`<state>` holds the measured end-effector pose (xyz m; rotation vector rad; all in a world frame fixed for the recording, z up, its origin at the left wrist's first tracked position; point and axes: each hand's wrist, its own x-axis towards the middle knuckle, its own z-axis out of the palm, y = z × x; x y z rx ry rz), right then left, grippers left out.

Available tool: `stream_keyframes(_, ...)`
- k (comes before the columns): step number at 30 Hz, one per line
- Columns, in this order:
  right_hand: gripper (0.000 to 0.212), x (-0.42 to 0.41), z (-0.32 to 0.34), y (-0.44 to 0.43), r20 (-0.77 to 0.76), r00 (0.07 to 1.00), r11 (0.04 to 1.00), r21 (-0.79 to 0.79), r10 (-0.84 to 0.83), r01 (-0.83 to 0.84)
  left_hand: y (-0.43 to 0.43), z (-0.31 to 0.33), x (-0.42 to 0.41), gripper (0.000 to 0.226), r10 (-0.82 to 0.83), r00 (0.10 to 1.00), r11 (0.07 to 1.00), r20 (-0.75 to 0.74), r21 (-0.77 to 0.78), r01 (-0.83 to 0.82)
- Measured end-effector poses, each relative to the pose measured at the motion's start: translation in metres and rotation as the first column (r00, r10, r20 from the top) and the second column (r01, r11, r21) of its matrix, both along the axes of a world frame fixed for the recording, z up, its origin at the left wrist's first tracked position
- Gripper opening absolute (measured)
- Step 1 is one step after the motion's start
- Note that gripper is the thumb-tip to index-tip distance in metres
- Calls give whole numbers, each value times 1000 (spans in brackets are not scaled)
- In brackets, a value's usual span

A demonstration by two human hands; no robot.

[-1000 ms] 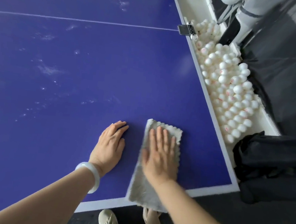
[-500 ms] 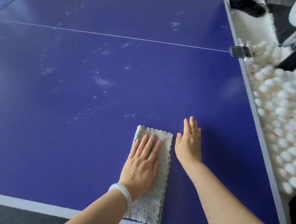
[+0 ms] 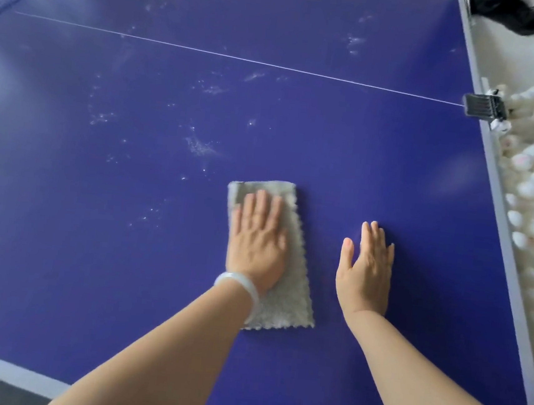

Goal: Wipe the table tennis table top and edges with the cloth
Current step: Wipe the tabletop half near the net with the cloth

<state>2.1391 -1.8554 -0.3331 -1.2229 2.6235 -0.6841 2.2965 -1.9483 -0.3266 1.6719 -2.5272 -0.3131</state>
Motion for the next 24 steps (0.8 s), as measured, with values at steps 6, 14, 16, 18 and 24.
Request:
stream_keyframes(6,54,-1,2,1,-23,999,999,43,30,-29,37,3,14,60,-577,815,816,54,8,578)
stream_keyframes(14,62,0,3,0,-6,1000,999,53,0,0,-36,3,78,64,35,998,999,45,-28,-34)
stream_keyframes(16,59,1,5,0,24,1000,1000,-2,-14,14,-10,1,33,63,-204,979,977,10,-65,205)
stream_keyframes(18,56,3,6,1,72,997,997,-57,-41,46,27,-1,-8,62,-500,866,862,22,-82,500)
stream_keyframes(24,55,3,9,3,150,987,989,-121,-65,84,-1,3,-31,59,-726,680,674,100,-94,733)
